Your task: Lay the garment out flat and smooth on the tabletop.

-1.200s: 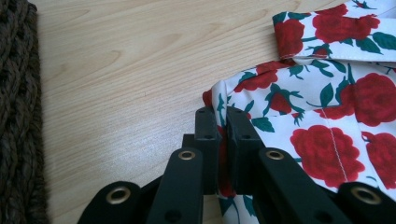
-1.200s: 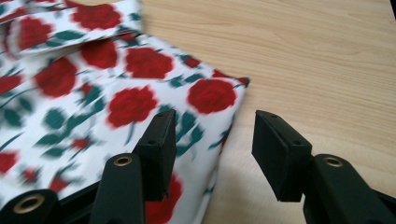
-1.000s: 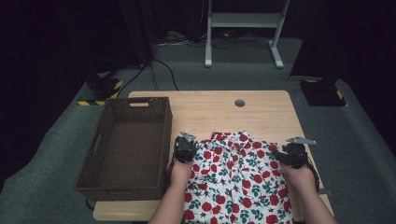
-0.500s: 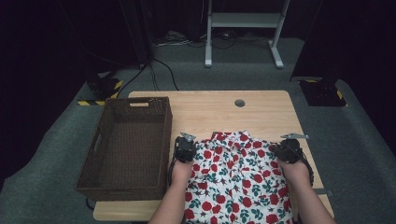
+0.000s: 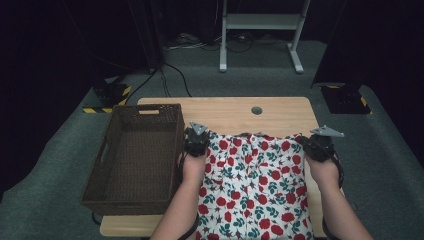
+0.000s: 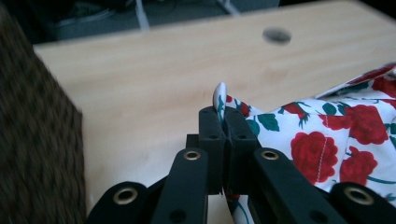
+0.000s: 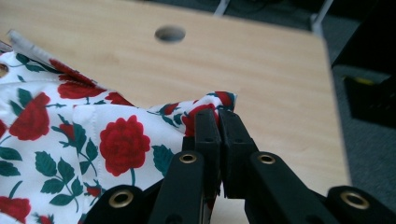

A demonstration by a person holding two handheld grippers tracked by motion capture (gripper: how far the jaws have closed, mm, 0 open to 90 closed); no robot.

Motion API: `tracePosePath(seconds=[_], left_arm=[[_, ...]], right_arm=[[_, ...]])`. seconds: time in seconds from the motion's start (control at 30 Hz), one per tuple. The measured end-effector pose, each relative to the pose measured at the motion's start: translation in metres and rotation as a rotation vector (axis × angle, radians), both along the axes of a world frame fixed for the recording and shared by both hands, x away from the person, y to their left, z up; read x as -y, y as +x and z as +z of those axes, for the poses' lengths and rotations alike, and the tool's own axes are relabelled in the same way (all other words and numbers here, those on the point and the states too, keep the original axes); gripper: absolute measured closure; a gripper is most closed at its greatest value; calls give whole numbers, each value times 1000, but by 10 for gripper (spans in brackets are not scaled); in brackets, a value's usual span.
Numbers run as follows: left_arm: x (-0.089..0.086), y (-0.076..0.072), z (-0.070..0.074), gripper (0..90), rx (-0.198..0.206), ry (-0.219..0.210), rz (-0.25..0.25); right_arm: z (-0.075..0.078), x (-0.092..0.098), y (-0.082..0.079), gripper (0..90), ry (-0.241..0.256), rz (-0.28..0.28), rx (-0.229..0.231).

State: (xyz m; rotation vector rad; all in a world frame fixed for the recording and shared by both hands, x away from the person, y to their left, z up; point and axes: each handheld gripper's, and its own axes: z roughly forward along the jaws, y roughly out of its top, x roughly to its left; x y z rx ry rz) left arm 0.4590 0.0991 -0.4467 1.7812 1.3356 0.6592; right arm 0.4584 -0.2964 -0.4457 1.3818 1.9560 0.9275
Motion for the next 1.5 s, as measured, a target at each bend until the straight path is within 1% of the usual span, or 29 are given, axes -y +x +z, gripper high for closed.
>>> tracePosePath(seconds=[0.03, 0.13, 0.2, 0.3, 0.37, 0.4, 0.47, 0.53, 0.6, 0.67, 0.7, 0.77, 0.87, 0.93, 0.97, 1.0, 1.03, 1.07, 1.1, 1.13, 1.17, 1.23, 1.27, 1.3, 1.33, 1.37, 1.4, 1.5], left_arm=[[0, 2, 7, 871, 13, -12, 1], [2, 8, 24, 871, 49, -13, -10], [3, 11, 31, 871, 63, -14, -14], [4, 16, 39, 871, 80, -18, -20], [6, 17, 40, 871, 87, -8, -31], [7, 17, 39, 870, 85, -17, -32], [7, 16, 33, 870, 73, -34, -34], [6, 12, 26, 870, 59, -49, -39], [5, 5, 20, 870, 59, -72, -39], [4, -3, 16, 870, 62, -79, -43], [3, -7, 15, 870, 63, -84, -45], [3, -17, 14, 870, 70, -91, -50], [5, -33, 15, 869, 87, -94, -74], [4, -43, 16, 868, 98, -79, -81], [3, -48, 16, 868, 95, -76, -83], [3, -53, 15, 868, 97, -64, -89], [3, -59, 13, 868, 102, -55, -89], [2, -65, 11, 867, 102, -58, -89], [2, -72, 7, 867, 102, -54, -94], [2, -78, 3, 867, 104, -37, -99], [2, -85, -3, 866, 100, -30, -101], [-1, -98, -15, 866, 87, -30, -100], [-2, -104, -22, 866, 76, -33, -102], [-2, -109, -29, 866, 64, -17, -111], [-2, -115, -36, 865, 51, -10, -119], [-3, -119, -43, 865, 35, -14, -127], [-4, -124, -50, 865, 21, -7, -132], [-1, -135, -63, 862, -13, 21, -150]], right_arm=[[5, 1, 0, 876, 0, -4, 19], [19, 3, 1, 875, -2, -15, 62], [27, 3, 2, 875, 2, -27, 89], [40, 3, 3, 874, -12, -32, 132], [46, 3, 4, 874, -19, -38, 151], [48, 3, 3, 874, -18, -43, 162], [47, 2, 1, 874, -22, -43, 172], [40, 1, -3, 874, -26, -45, 168], [33, 1, -10, 873, -23, -50, 172], [28, -1, -20, 872, -27, -45, 182], [27, -1, -26, 872, -20, -43, 187], [25, -3, -37, 871, -18, -40, 202], [24, -4, -53, 871, -19, -28, 218], [24, -4, -64, 871, -15, -20, 228], [24, -5, -69, 871, -22, -11, 232], [23, -4, -75, 871, -26, -8, 238], [22, -4, -81, 871, -21, -6, 240], [20, -3, -87, 870, -12, -2, 241], [18, -3, -93, 869, -13, 2, 242], [15, -2, -99, 869, -15, 7, 243], [11, -2, -105, 868, -15, 12, 239], [1, 0, -116, 866, -21, 22, 222], [-5, 2, -122, 866, -19, 24, 213], [-11, 3, -127, 866, -23, 31, 202], [-17, 5, -133, 865, -23, 33, 193], [-23, 7, -138, 866, -25, 38, 182], [-29, 8, -142, 866, -35, 46, 167], [-44, 13, -152, 865, -52, 60, 124]])
